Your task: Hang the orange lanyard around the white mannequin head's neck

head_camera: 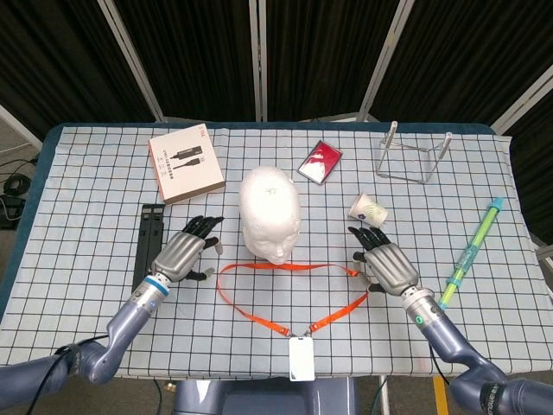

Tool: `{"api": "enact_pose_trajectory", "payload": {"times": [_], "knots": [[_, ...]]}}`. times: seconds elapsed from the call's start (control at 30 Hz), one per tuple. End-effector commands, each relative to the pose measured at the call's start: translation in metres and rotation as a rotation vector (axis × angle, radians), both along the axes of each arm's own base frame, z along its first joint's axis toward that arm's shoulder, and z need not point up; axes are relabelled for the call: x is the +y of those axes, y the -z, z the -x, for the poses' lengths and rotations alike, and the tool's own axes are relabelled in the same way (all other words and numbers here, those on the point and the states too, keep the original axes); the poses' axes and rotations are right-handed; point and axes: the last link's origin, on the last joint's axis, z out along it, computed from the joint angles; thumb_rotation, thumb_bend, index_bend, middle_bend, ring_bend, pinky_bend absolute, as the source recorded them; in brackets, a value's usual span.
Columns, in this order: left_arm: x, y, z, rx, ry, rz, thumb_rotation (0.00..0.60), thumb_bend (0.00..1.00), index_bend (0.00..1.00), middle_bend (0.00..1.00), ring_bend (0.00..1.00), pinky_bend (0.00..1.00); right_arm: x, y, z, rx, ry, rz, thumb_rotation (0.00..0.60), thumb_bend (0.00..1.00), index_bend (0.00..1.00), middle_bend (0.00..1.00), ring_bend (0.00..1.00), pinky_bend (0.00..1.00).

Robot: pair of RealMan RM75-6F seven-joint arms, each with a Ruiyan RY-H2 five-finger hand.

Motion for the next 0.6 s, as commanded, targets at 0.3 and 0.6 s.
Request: {"api": "enact_pose_trajectory", "payload": {"times": [0.3, 0.6], "knots": [[0.011, 0.043, -0.017, -0.026, -0.021, 0.045, 0.6, 0.3, 0.45, 0.0, 0.0, 0.0, -0.001, -0.007, 0.004, -0.013, 0.0, -0.002, 0.6, 0.45, 0.72, 0.02, 0.0, 0.0], [0.015, 0.063, -0.017, 0.01, -0.041, 0.069, 0.6, 0.31, 0.44, 0.0, 0.0, 0.0, -0.001, -0.008, 0.004, -0.019, -0.006, 0.003, 0.6, 0.45, 0.72, 0.02, 0.0, 0.0]]}}
